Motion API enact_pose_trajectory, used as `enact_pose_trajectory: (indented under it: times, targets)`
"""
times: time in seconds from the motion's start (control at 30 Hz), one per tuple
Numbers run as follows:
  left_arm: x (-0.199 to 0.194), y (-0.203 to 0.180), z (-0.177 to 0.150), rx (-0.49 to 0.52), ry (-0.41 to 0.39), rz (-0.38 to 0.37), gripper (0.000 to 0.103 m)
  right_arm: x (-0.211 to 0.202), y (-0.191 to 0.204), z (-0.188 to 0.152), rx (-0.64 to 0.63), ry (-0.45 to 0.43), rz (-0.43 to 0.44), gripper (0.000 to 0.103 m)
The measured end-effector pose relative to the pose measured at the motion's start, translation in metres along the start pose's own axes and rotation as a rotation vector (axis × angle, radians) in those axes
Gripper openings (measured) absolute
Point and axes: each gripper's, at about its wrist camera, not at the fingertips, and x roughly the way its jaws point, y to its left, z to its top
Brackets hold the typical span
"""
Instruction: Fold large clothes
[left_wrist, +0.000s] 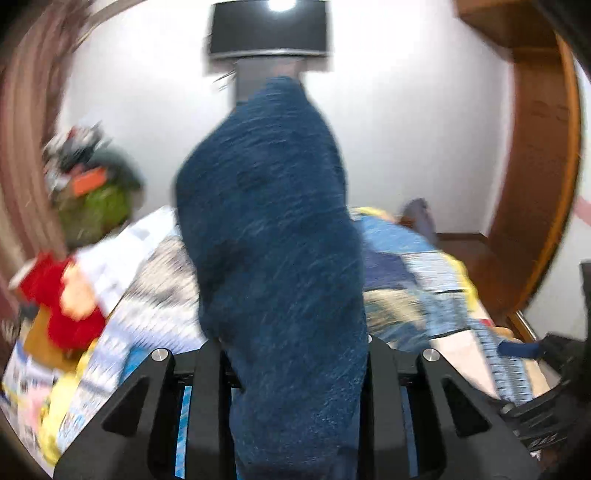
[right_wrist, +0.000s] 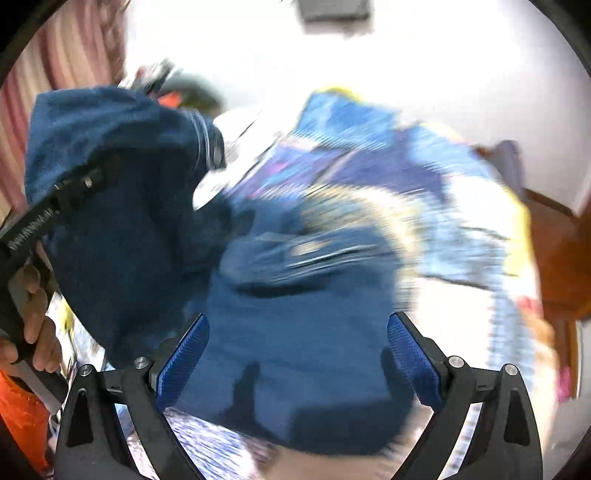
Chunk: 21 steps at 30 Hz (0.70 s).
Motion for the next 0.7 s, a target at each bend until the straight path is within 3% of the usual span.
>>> enact_pose_trajectory:
  times: [0.13,0.27,0.37,0.5,0.53,0.6,0.7]
  targets:
    - [0.016,-0.077,-0.012,0.138,0.059,-0.085,0.026,-0.048,-0.06,-0.012,0.126,-0.039,-0.052,0.097]
    - [0.042,-0.123,-0.068,0.276,0.263,-0.167,0.026,-0.071,-0.099,-0.036,0.22,0.003,-0.08,0.097]
    - [0.042,-0.131,-0.104,0.363,0.35,-0.171,0.027,-0.075,-0.114,-0.048,0.242,0.027,-0.086,0.097]
    - [0.02,-0.131,-0.118,0.462,0.368,-0.197,0.042,-0.077,-0.109,-0.06,0.234,0.045,-0.066,0.097]
    - [0.018,-0.133,-0.117,0.462,0.377,-0.212,0.044,-0.077,-0.104,-0.059,0.227,0.048,-0.052,0.097]
    - [0.008,-0.125,-0.112,0.436,0.423,-0.283,0.06,-0.078,-0.092,-0.056,0.216,0.046,-0.018,0.097]
    - [-0.008,-0.11,-0.1,0.389,0.453,-0.34,0.063,-0.073,-0.075,-0.043,0.203,0.033,0.036,0.097]
